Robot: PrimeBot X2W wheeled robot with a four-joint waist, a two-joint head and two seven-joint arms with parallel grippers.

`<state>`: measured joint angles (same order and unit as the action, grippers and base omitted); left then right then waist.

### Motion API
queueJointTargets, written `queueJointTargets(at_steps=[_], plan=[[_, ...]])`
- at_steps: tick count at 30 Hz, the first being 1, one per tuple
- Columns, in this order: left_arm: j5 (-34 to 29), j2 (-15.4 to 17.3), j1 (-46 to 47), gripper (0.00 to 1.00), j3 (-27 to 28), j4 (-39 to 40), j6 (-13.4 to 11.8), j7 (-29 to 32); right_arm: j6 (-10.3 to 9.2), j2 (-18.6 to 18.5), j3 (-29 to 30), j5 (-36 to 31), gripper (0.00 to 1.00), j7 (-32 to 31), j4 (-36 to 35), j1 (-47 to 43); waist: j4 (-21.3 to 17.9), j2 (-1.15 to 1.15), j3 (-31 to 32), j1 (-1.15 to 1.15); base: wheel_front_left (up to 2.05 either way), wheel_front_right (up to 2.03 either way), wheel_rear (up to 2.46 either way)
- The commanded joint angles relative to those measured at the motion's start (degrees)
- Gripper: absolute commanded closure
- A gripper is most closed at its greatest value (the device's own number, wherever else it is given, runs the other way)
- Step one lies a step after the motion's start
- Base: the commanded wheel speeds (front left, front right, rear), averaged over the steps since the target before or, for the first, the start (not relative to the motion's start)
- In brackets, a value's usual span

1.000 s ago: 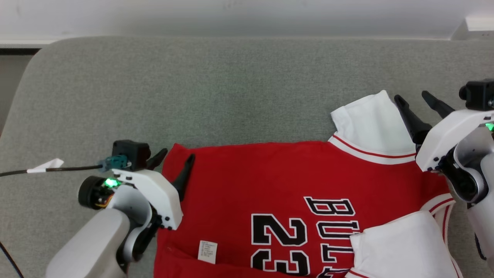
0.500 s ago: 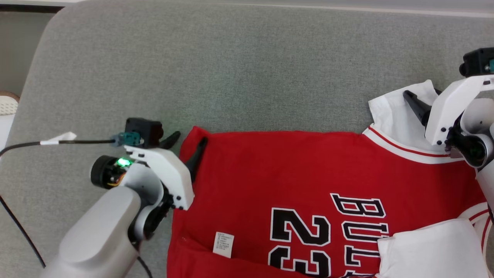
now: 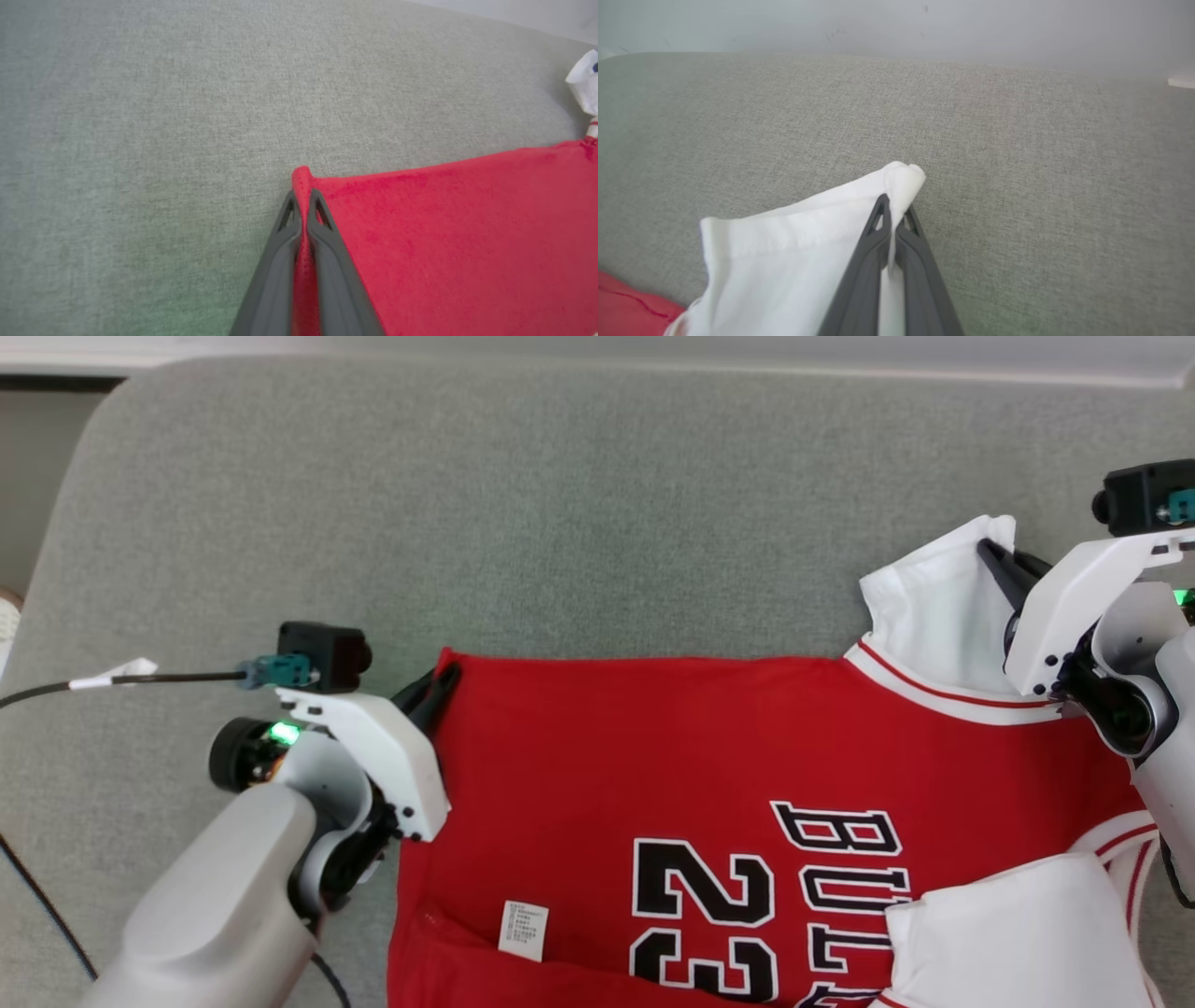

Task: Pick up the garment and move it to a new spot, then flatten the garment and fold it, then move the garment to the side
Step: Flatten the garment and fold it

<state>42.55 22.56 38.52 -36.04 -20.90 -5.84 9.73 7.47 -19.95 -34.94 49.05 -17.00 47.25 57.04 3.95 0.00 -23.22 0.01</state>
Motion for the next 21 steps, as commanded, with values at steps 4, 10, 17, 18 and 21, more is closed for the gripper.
queueJointTargets(at_steps=[4, 10, 17, 18, 21], plan=[[0.86, 1.70, -1.59, 1.00, 0.87, -0.62, -0.01, -0.32, 0.02, -0.76, -0.79, 1.85, 1.00, 4.05, 1.20, -0.82, -1.27, 0.00, 3.75, -0.01, 0.00, 0.00, 0.00], [3.54, 2.85, -2.98, 1.00, 0.71, -0.02, 1.35, 3.10, 0.02, -1.57, -3.64, 4.86, 1.00, 4.94, 0.07, -2.83, -2.69, 0.00, 8.58, -0.01, 0.00, 0.00, 0.00], [8.83, 4.73, -4.22, 1.00, 0.43, 0.53, 4.04, 12.08, 0.02, -3.96, -7.37, 8.78, 1.00, 4.14, -4.70, -7.47, -4.54, 0.00, 13.85, -0.01, 0.00, 0.00, 0.00], [9.61, 5.22, -4.12, 1.00, 0.33, 0.65, 4.44, 13.61, 0.02, -4.41, -8.02, 9.44, 1.00, 3.79, -5.70, -8.25, -4.74, 0.00, 14.43, -0.01, 0.00, 0.00, 0.00], [11.37, 6.96, -3.84, 1.00, -0.41, 0.31, 5.56, 18.36, 0.02, -5.67, -9.81, 10.95, 1.00, 2.49, -8.20, -10.63, -5.52, 0.00, 16.31, -0.01, 0.00, 0.00, 0.00]])
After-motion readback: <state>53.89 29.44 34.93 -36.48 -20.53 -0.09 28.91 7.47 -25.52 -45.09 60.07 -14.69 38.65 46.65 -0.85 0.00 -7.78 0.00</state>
